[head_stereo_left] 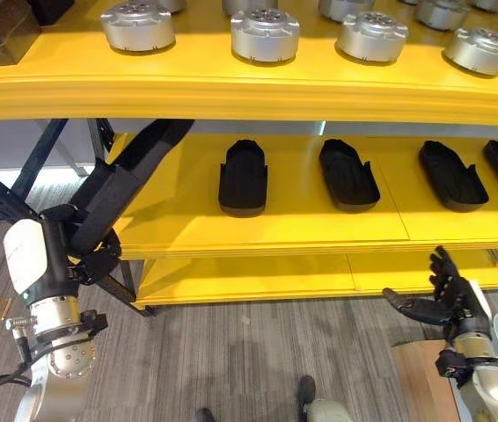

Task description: Move parts from the plastic box to the shelf.

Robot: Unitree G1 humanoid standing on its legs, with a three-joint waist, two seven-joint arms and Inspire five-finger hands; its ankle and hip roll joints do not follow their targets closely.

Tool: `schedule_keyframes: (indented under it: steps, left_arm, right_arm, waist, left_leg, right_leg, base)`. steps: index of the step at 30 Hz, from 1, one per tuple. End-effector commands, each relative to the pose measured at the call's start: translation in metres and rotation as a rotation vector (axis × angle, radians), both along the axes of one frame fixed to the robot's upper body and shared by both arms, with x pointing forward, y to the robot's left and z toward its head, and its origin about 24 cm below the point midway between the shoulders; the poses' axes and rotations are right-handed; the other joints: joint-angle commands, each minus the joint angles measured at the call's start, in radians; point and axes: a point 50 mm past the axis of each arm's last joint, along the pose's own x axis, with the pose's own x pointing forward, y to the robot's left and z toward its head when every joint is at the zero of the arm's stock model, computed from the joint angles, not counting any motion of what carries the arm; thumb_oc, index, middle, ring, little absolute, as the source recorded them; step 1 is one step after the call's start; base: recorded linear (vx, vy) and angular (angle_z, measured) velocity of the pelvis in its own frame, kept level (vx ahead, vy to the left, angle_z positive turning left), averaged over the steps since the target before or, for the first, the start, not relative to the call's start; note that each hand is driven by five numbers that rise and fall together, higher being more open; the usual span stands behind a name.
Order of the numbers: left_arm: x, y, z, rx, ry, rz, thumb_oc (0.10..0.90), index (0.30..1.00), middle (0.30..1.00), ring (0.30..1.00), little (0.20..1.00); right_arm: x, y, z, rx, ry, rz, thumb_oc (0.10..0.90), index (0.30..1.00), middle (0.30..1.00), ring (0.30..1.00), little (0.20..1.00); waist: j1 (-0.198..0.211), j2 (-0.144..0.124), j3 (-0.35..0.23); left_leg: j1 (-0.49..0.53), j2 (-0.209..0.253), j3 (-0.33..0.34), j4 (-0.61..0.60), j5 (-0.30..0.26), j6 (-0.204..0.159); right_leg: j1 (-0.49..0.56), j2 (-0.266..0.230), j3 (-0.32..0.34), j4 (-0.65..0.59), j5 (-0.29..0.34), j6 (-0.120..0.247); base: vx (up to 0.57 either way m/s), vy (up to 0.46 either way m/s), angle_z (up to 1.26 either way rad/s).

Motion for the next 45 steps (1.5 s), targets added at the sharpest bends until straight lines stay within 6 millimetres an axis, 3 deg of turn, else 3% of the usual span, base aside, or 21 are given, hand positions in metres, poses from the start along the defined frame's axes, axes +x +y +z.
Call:
schedule_keyframes:
  steps: [1, 6, 17, 22, 25, 26, 28, 30, 32, 35, 36, 41, 43, 45]
  left_arm:
    - [0.003, 0.005, 0.063, 0.152, -0.265, -0.028, 0.400, 0.300, 0.300, 0.300, 0.300]
    - [0.004, 0.007, 0.063, 0.149, -0.267, -0.026, 0.400, 0.300, 0.300, 0.300, 0.300]
    - [-0.005, 0.020, 0.054, 0.093, -0.198, 0.042, 0.400, 0.300, 0.300, 0.300, 0.300]
    - [-0.003, 0.019, 0.050, 0.049, -0.162, 0.007, 0.400, 0.300, 0.300, 0.300, 0.300]
    - [-0.005, 0.013, 0.056, 0.092, -0.189, -0.014, 0.400, 0.300, 0.300, 0.300, 0.300]
    - [-0.001, 0.012, 0.058, 0.114, -0.179, -0.014, 0.400, 0.300, 0.300, 0.300, 0.300]
    - [0.003, 0.011, 0.061, 0.121, -0.195, -0.016, 0.400, 0.300, 0.300, 0.300, 0.300]
    - [0.001, 0.012, 0.065, 0.143, -0.221, -0.007, 0.400, 0.300, 0.300, 0.300, 0.300]
    - [-0.005, 0.019, 0.066, 0.132, -0.220, 0.016, 0.400, 0.300, 0.300, 0.300, 0.300]
    - [-0.008, 0.025, 0.065, 0.120, -0.228, 0.042, 0.400, 0.300, 0.300, 0.300, 0.300]
    - [-0.007, 0.026, 0.063, 0.110, -0.233, 0.048, 0.400, 0.300, 0.300, 0.300, 0.300]
    - [0.001, 0.019, 0.058, 0.066, -0.237, 0.017, 0.400, 0.300, 0.300, 0.300, 0.300]
    - [0.011, 0.014, 0.045, -0.026, -0.199, 0.016, 0.400, 0.300, 0.300, 0.300, 0.300]
    - [0.014, 0.011, 0.043, -0.026, -0.183, 0.005, 0.400, 0.300, 0.300, 0.300, 0.300]
  right_arm:
    - [0.026, 0.008, 0.065, -0.071, -0.344, 0.069, 0.900, 1.000, 1.000, 1.000, 1.000]
    - [0.039, 0.020, 0.066, -0.065, -0.337, 0.108, 0.900, 1.000, 1.000, 1.000, 1.000]
    - [0.037, 0.021, 0.063, -0.054, -0.305, 0.099, 0.900, 1.000, 1.000, 1.000, 1.000]
    - [0.039, 0.022, 0.065, -0.086, -0.306, 0.093, 0.900, 1.000, 1.000, 1.000, 1.000]
    - [0.038, 0.022, 0.065, -0.077, -0.317, 0.111, 0.900, 1.000, 1.000, 1.000, 1.000]
    - [0.039, 0.022, 0.063, -0.079, -0.313, 0.120, 0.900, 1.000, 1.000, 1.000, 1.000]
    - [0.043, 0.023, 0.063, -0.095, -0.318, 0.130, 0.900, 1.000, 1.000, 1.000, 1.000]
    - [0.044, 0.021, 0.065, -0.107, -0.328, 0.141, 0.900, 1.000, 1.000, 1.000, 1.000]
    - [0.041, 0.018, 0.066, -0.120, -0.324, 0.155, 0.900, 1.000, 1.000, 1.000, 1.000]
    - [0.040, 0.018, 0.066, -0.126, -0.311, 0.160, 0.900, 1.000, 1.000, 1.000, 1.000]
    - [0.040, 0.017, 0.067, -0.136, -0.309, 0.161, 0.900, 1.000, 1.000, 1.000, 1.000]
    - [0.040, 0.014, 0.073, -0.157, -0.318, 0.154, 0.900, 1.000, 1.000, 1.000, 1.000]
    - [0.043, 0.010, 0.069, -0.098, -0.299, 0.119, 0.900, 1.000, 1.000, 1.000, 1.000]
    - [0.043, 0.011, 0.066, -0.080, -0.290, 0.129, 0.900, 1.000, 1.000, 1.000, 1.000]
  waist:
    - [0.009, -0.012, -0.097]
    - [0.021, 0.006, -0.109]
    - [0.026, 0.016, -0.115]
    - [0.021, 0.022, -0.098]
    - [0.019, 0.021, -0.081]
    - [0.022, 0.013, -0.057]
    - [0.021, 0.005, -0.044]
    - [0.005, 0.014, -0.049]
    - [-0.006, 0.030, -0.060]
    - [-0.010, 0.022, -0.070]
    - [-0.018, 0.016, -0.071]
    - [-0.045, 0.035, -0.070]
    - [-0.072, 0.094, -0.064]
    - [-0.074, 0.106, -0.065]
  left_leg:
    - [-0.003, -0.185, -0.043, -0.005, -0.100, 0.113]
    - [0.003, -0.176, -0.027, -0.005, -0.101, 0.103]
    - [0.014, -0.178, -0.022, 0.001, -0.100, 0.097]
    - [-0.006, -0.181, -0.023, 0.059, -0.122, 0.098]
    - [-0.055, -0.183, -0.009, 0.196, -0.135, 0.086]
    - [-0.137, -0.152, -0.028, 0.378, -0.110, 0.058]
    - [-0.185, -0.110, -0.044, 0.442, -0.063, 0.037]
    - [-0.156, -0.042, -0.028, 0.372, -0.040, 0.022]
    - [-0.096, 0.038, -0.043, 0.189, 0.047, -0.007]
    - [-0.096, 0.101, -0.078, 0.104, 0.155, -0.036]
    - [-0.107, 0.142, -0.077, 0.090, 0.188, -0.047]
    - [-0.086, 0.160, -0.017, 0.054, 0.194, -0.063]
    - [-0.037, 0.117, -0.002, 0.021, 0.155, -0.060]
    - [-0.015, 0.088, 0.001, 0.002, 0.109, -0.051]
  right_leg:
    - [-0.034, 0.072, 0.048, -0.002, -0.032, 0.023]
    - [-0.025, 0.063, 0.028, -0.002, -0.040, 0.024]
    - [-0.004, 0.069, 0.014, -0.002, -0.058, 0.015]
    - [-0.002, 0.073, 0.021, -0.002, -0.064, 0.001]
    - [0.008, 0.072, 0.015, -0.002, -0.074, -0.021]
    - [0.026, 0.069, 0.008, -0.002, -0.081, -0.042]
    - [0.023, 0.065, 0.015, -0.001, -0.074, -0.053]
    - [0.014, 0.062, 0.014, 0.001, -0.072, -0.050]
    - [0.019, 0.056, 0.022, -0.002, -0.083, -0.039]
    - [0.018, 0.035, 0.044, -0.002, -0.085, -0.037]
    - [0.022, 0.008, 0.050, -0.002, -0.089, -0.033]
    - [0.016, -0.036, 0.023, -0.002, -0.089, -0.019]
    - [0.018, -0.048, 0.033, -0.002, -0.076, 0.005]
    - [0.020, -0.061, 0.037, -0.002, -0.063, 0.026]
  base:
    - [0.08, -0.037, 0.12]
    - [0.07, -0.048, 0.06]
    - [0.08, -0.084, 0.06]
    - [0.03, -0.138, 0.02]
    - [-0.02, -0.147, 0.08]
    - [-0.07, -0.182, 0.24]
    - [-0.06, -0.083, 0.21]
    - [0.01, 0.130, 0.04]
    - [0.06, 0.291, -0.07]
    - [0.05, 0.319, 0.08]
    - [0.04, 0.258, -0.15]
    - [0.02, 0.354, -0.17]
    - [0.08, 0.652, 0.07]
    - [0.04, 0.288, 0.15]
